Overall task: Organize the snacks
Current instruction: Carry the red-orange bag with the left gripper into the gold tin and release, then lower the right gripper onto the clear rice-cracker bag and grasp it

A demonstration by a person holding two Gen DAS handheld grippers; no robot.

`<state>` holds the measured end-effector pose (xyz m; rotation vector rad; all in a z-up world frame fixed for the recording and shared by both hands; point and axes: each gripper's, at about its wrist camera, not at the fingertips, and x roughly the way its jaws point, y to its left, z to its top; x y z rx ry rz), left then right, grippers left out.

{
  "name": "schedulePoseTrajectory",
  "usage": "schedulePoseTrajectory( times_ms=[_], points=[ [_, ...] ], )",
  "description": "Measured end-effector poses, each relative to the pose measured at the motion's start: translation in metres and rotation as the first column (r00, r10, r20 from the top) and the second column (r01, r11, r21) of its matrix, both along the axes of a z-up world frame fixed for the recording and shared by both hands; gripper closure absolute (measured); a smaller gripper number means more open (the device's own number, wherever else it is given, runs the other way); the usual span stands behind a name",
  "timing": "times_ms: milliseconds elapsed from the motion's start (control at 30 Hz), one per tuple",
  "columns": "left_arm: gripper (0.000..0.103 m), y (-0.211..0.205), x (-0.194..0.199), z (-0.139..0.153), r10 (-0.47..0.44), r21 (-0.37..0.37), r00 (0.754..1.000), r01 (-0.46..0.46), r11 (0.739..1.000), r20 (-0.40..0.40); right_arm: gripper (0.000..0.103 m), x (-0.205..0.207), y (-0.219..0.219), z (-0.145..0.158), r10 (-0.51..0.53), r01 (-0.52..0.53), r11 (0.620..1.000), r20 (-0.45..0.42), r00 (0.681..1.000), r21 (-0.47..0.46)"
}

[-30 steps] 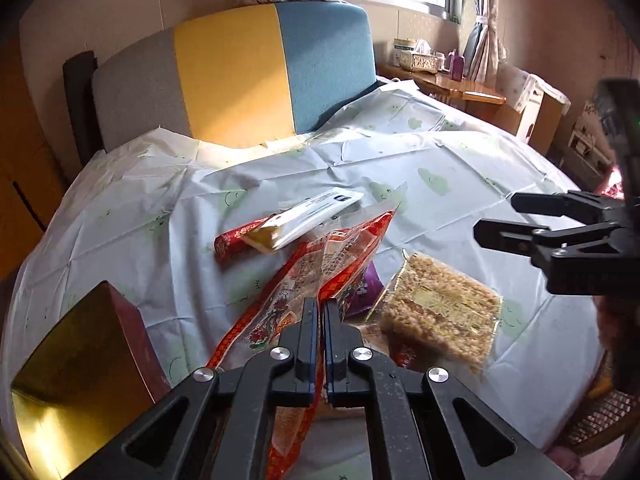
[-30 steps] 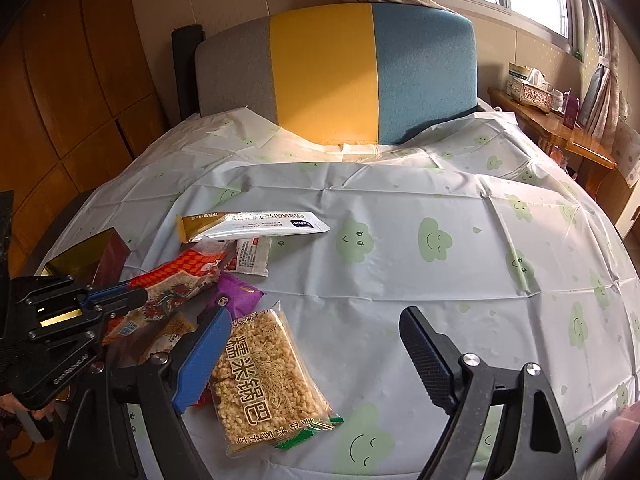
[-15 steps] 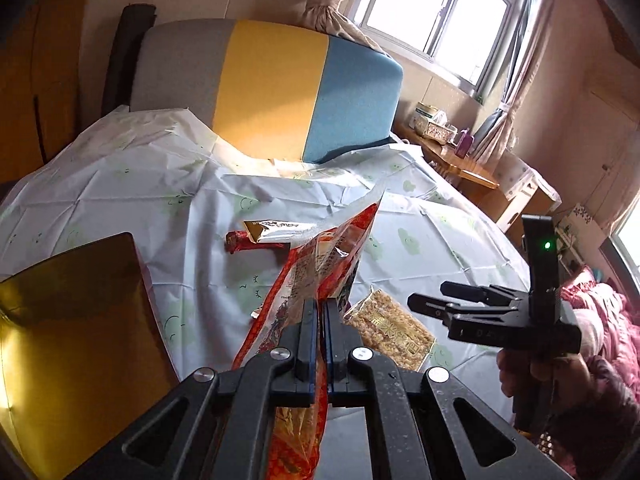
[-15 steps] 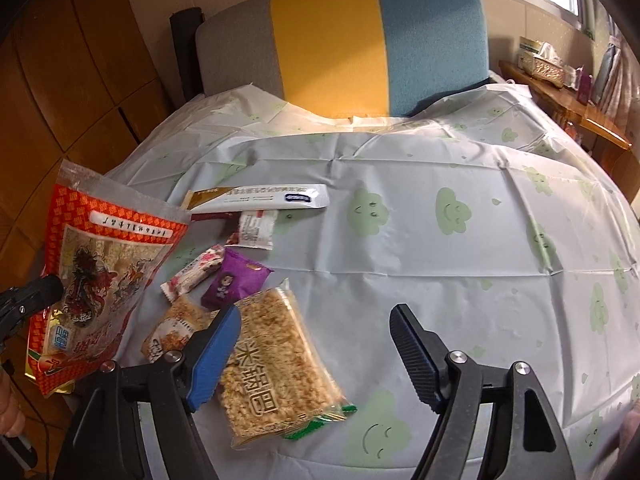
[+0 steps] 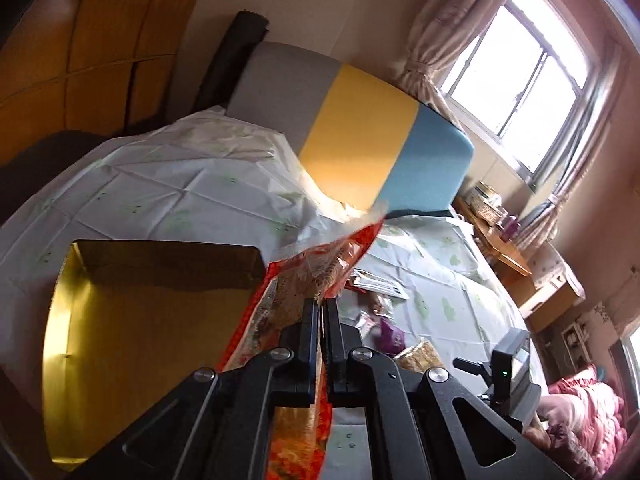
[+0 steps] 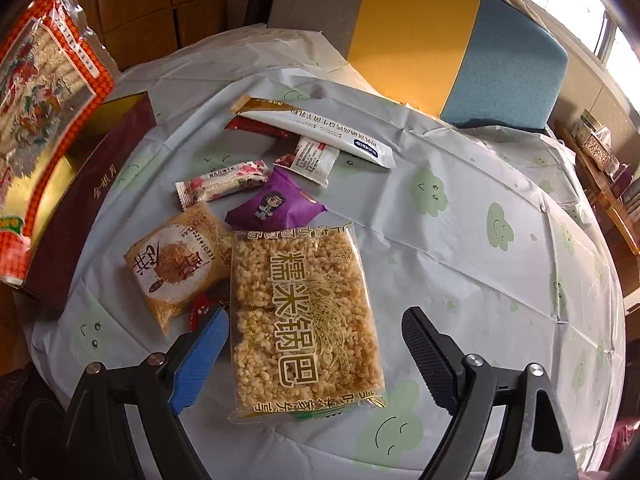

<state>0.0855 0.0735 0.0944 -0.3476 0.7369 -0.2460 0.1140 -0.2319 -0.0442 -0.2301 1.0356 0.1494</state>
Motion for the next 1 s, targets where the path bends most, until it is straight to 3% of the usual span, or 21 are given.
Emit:
schedulePoseTrajectory(
  times_ms=[167, 233, 300, 433, 700, 767, 833, 900, 1000],
  points=[
    [0.099, 0.033, 0.017, -0.042, 0.128, 0.092, 0.983, -0.116, 0.989, -0.130, 0.014, -0.001, 0.006, -0.005, 0.015, -0.014, 0.998, 0.009, 1.000, -0.061],
    [0.099, 0.038, 0.014, -0.058, 0.167, 0.105, 0.974, -0.152, 0.983, -0.152, 0.020, -0.002, 0.007, -0.005, 0.020, -0.019, 0.997, 0.013, 1.000, -0.070],
    [0.099, 0.035, 0.009, -0.070, 0.174, 0.136, 0.970, -0.152, 0.979, -0.169, 0.031, -0.003, 0.008, -0.005, 0.026, -0.024, 0.997, 0.022, 0.999, -0.072],
    [0.099, 0.022, 0.002, -0.086, 0.171, 0.204, 0.969, -0.134, 0.970, -0.180, 0.045, -0.003, 0.008, -0.004, 0.026, -0.022, 0.996, 0.038, 0.999, -0.088],
    [0.093, -0.021, -0.015, -0.101, 0.133, 0.322, 0.975, -0.070, 0.944, -0.180, 0.043, -0.002, 0.006, -0.005, 0.015, -0.013, 0.997, 0.031, 0.999, -0.070],
    [0.089, -0.032, -0.020, -0.101, 0.114, 0.343, 0.980, -0.051, 0.938, -0.163, 0.043, -0.001, 0.006, -0.005, 0.009, -0.008, 0.998, 0.027, 1.000, -0.059],
    [0.075, -0.042, -0.025, -0.100, 0.098, 0.371, 0.984, -0.037, 0.928, -0.148, 0.041, 0.000, 0.005, -0.004, 0.004, -0.003, 0.999, 0.023, 1.000, -0.049],
    [0.070, -0.050, -0.028, -0.100, 0.082, 0.373, 0.986, -0.022, 0.928, -0.145, 0.035, 0.001, 0.004, -0.004, 0.000, 0.001, 1.000, 0.016, 1.000, -0.028],
    [0.070, -0.058, -0.032, -0.101, 0.063, 0.372, 0.987, -0.005, 0.928, -0.145, 0.035, 0.001, 0.004, -0.006, 0.003, -0.003, 0.999, 0.015, 1.000, -0.036]
  ],
)
